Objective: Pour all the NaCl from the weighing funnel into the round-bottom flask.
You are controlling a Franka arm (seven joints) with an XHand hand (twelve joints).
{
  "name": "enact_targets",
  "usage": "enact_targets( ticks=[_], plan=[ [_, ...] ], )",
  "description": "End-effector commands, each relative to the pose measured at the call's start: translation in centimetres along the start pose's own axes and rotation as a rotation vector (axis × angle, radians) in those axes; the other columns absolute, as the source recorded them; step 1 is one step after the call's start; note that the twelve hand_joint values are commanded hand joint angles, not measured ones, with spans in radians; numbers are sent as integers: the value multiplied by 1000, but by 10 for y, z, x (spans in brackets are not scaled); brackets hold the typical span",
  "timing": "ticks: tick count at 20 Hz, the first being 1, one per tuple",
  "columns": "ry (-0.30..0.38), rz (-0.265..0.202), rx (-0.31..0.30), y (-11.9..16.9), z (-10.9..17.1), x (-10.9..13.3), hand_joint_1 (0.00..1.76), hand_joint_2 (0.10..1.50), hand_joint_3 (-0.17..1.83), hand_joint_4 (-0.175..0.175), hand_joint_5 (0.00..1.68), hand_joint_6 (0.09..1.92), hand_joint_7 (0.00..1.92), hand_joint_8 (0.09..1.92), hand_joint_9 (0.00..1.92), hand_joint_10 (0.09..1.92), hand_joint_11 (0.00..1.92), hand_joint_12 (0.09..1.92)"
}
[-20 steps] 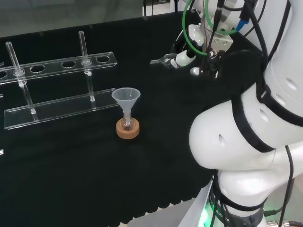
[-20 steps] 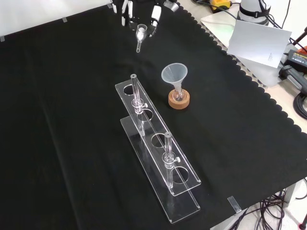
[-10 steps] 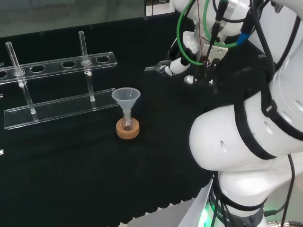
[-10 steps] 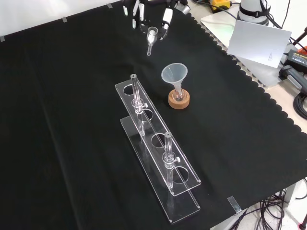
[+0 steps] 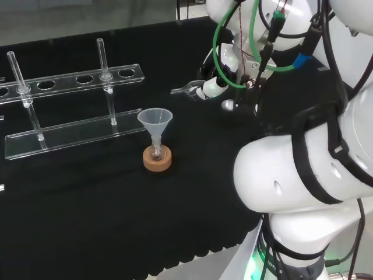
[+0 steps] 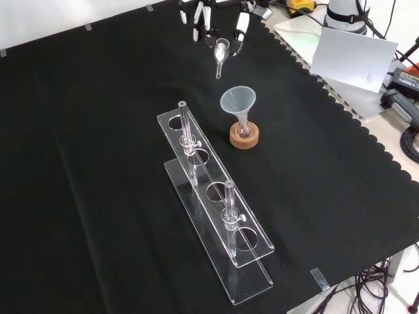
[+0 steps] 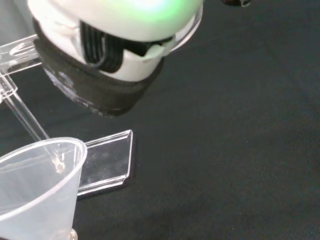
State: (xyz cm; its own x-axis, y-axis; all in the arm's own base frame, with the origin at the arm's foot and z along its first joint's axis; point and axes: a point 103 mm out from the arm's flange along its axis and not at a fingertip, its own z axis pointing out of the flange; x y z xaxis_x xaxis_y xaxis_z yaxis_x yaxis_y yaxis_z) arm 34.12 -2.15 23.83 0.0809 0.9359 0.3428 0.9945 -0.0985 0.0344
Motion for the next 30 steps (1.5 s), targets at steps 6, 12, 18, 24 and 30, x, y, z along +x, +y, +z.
enact_targets(
  ticks=[6, 12, 18, 24, 30],
  plan=[
    [4, -105, 67, -19, -7, -6, 1157, 585, 641, 175, 1594, 87, 1671, 87, 1018, 213, 0, 1482],
    [8, -147, 91, -16, -4, 1, 1157, 585, 642, 175, 1594, 87, 1672, 87, 1018, 213, 0, 1482],
    [10, -177, 109, -8, 2, 9, 1157, 585, 642, 175, 1594, 87, 1674, 87, 1018, 212, 0, 1482],
    [-10, -213, 142, 1, 8, 17, 1157, 585, 643, 175, 1594, 87, 1675, 87, 1019, 212, 0, 1482],
    [-32, -230, 166, 10, 9, 15, 1157, 585, 643, 175, 1594, 87, 1677, 87, 1019, 211, 0, 1482]
  ],
)
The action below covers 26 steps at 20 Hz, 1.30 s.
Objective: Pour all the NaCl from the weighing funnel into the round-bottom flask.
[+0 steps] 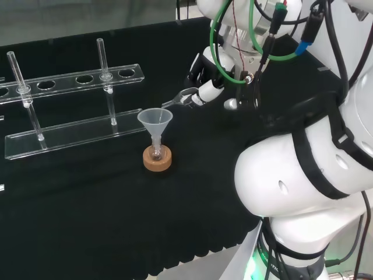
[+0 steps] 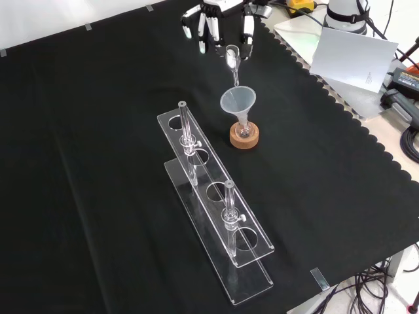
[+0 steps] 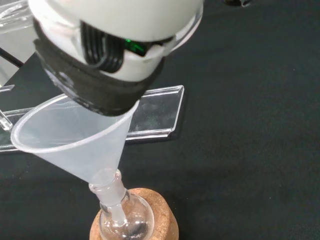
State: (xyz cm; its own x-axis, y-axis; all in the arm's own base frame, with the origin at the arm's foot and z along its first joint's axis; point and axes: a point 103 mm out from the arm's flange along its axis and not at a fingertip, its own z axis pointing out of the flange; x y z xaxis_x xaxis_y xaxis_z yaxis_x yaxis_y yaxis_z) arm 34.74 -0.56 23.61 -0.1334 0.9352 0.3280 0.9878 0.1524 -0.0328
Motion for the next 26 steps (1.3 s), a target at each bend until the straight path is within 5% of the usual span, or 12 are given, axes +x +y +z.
enact_targets(
  ticks=[1, 26],
  plan=[
    [-20, -18, 25, 8, 0, -1, 1157, 585, 643, 175, 1594, 87, 1678, 87, 1019, 211, 0, 1482],
    [-107, -95, 86, 31, -11, 3, 1159, 572, 663, 175, 1600, 87, 1700, 87, 1026, 211, 0, 1479]
  ],
)
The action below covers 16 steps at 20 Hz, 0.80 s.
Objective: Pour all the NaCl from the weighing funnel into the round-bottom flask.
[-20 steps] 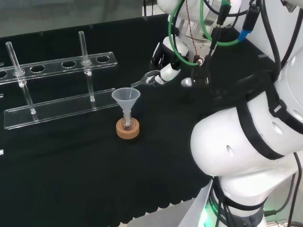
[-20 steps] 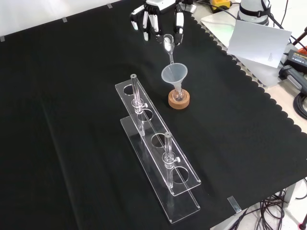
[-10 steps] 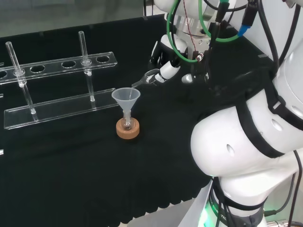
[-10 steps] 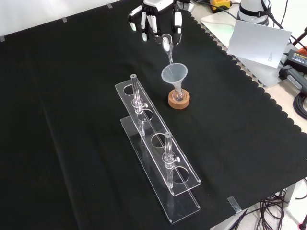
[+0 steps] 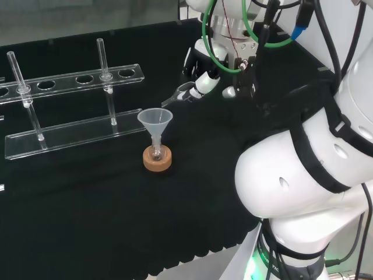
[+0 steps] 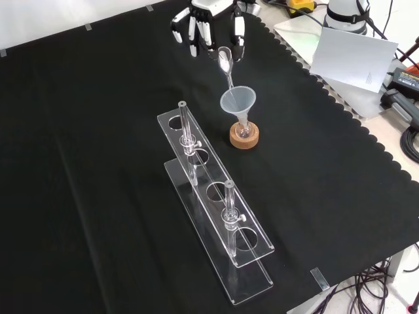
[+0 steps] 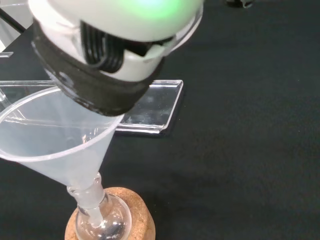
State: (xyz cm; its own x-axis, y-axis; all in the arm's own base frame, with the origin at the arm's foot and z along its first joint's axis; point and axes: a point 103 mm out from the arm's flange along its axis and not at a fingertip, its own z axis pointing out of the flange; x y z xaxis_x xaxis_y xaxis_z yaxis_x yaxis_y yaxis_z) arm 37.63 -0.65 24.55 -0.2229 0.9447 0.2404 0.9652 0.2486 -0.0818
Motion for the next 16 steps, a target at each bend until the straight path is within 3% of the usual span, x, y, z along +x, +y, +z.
enact_targets(
  ticks=[1, 7, 16],
  plan=[
    [-14, -21, 16, 4, 0, 7, 1159, 571, 665, 175, 1600, 87, 1702, 87, 1027, 211, 0, 1479],
    [-24, -35, 52, 0, 7, 13, 1160, 566, 673, 175, 1602, 87, 1710, 87, 1033, 212, 0, 1478],
    [-52, -46, 50, 1, 0, 14, 1161, 561, 682, 175, 1604, 87, 1714, 87, 1036, 212, 0, 1476]
  ],
)
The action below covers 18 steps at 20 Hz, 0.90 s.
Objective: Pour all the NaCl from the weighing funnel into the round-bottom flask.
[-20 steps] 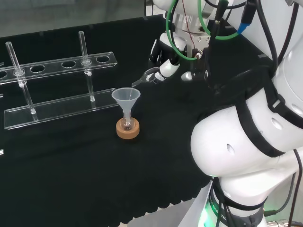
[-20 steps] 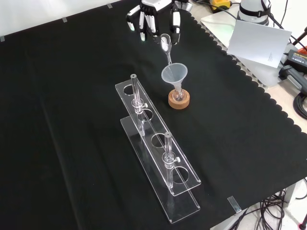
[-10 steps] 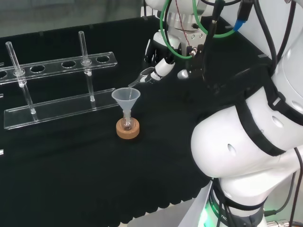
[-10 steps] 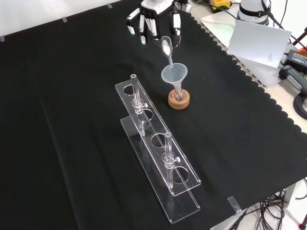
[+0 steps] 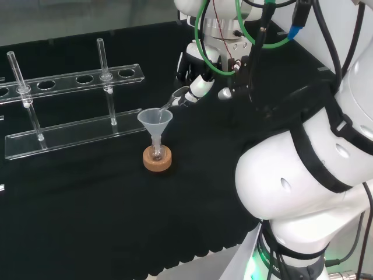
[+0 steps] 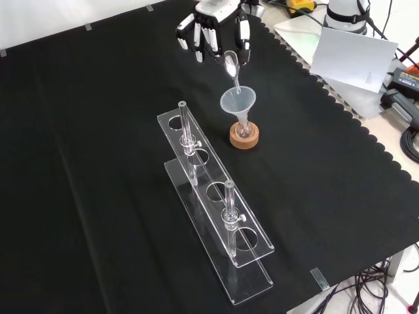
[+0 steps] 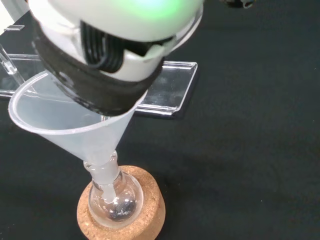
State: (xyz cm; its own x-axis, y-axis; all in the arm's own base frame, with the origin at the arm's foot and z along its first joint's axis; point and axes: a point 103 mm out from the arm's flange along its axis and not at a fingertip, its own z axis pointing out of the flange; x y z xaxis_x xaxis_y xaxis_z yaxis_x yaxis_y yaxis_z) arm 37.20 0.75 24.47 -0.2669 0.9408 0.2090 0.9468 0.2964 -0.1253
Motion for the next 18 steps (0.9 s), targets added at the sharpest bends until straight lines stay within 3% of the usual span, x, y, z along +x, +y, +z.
enact_targets(
  ticks=[1, 18],
  plan=[
    [-17, -6, -3, 1, -5, 1, 1161, 560, 683, 175, 1604, 87, 1715, 87, 1036, 212, 0, 1476],
    [-99, -69, 30, 12, -12, 5, 1161, 555, 694, 175, 1606, 87, 1719, 87, 1040, 209, 0, 1473]
  ],
)
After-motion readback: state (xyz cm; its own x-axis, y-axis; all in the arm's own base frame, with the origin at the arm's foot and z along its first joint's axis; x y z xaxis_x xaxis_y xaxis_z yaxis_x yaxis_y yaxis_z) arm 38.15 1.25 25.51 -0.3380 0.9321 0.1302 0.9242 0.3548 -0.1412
